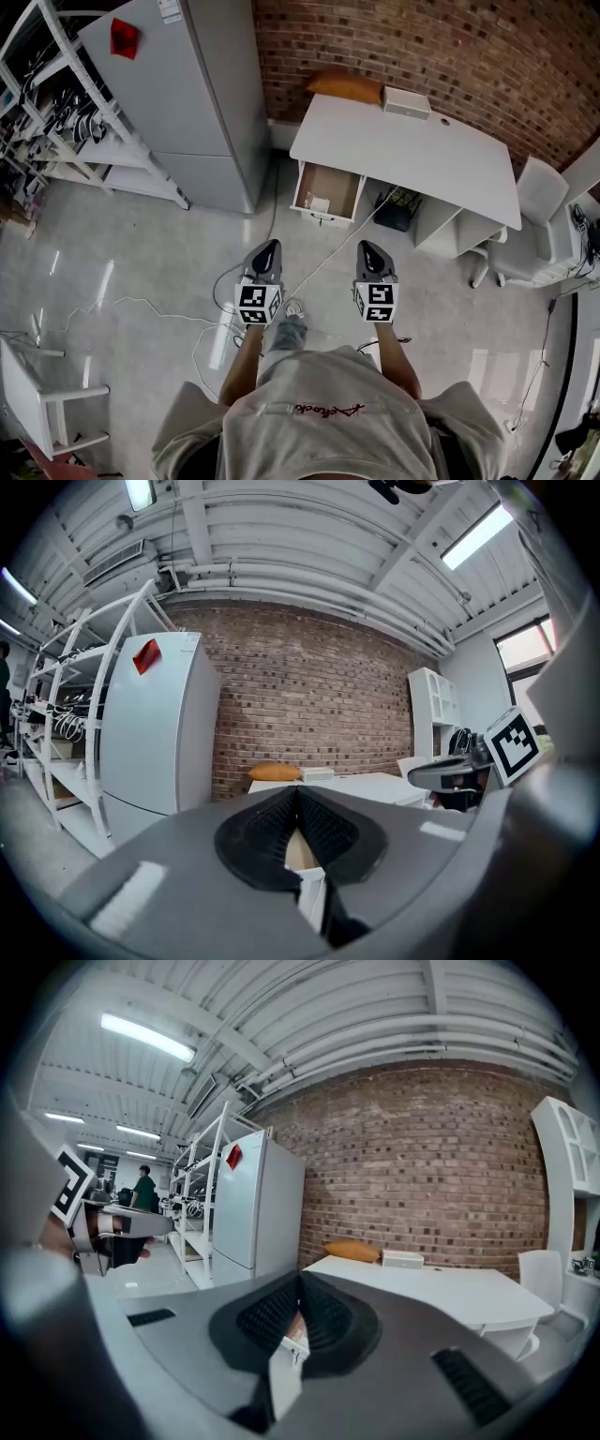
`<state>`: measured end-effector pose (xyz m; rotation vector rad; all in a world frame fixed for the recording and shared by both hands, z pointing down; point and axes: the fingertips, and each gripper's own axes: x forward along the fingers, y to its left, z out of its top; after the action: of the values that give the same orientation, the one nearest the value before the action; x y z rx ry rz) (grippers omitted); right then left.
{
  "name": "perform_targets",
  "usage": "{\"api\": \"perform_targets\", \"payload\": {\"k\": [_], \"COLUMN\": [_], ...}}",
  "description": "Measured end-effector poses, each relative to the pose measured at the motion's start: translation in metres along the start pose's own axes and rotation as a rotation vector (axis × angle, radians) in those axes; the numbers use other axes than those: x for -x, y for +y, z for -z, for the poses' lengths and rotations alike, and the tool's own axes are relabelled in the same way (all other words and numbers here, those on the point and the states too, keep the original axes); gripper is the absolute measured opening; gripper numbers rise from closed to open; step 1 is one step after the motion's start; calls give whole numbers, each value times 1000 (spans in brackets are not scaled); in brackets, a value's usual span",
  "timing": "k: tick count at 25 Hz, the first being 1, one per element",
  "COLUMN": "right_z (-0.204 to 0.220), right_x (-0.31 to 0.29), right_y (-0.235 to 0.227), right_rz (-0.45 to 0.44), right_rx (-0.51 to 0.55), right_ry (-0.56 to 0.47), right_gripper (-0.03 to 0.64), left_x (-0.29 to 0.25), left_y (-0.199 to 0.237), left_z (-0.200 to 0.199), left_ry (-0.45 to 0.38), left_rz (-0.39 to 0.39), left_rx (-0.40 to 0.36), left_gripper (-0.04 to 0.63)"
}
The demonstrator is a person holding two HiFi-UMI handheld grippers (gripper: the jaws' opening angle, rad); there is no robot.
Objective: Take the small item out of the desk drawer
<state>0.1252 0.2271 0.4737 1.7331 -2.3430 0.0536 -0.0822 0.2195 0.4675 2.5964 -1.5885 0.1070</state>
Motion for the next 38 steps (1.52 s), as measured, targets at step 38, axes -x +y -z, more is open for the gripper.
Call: {"api": "perform_targets", "payload": {"k": [38], "right_z": [-36], "right_x": [-226], "right_y": [-29], "right_rz": [129], "right_rx": [-10], "right_ry": [56], "right_gripper": [11], "left_x": [-219], "left_y": [147], "left_z": [-23], "left_ry": [23], "left_rz": [162], "left_rx": [2], "left_gripper": [8]}}
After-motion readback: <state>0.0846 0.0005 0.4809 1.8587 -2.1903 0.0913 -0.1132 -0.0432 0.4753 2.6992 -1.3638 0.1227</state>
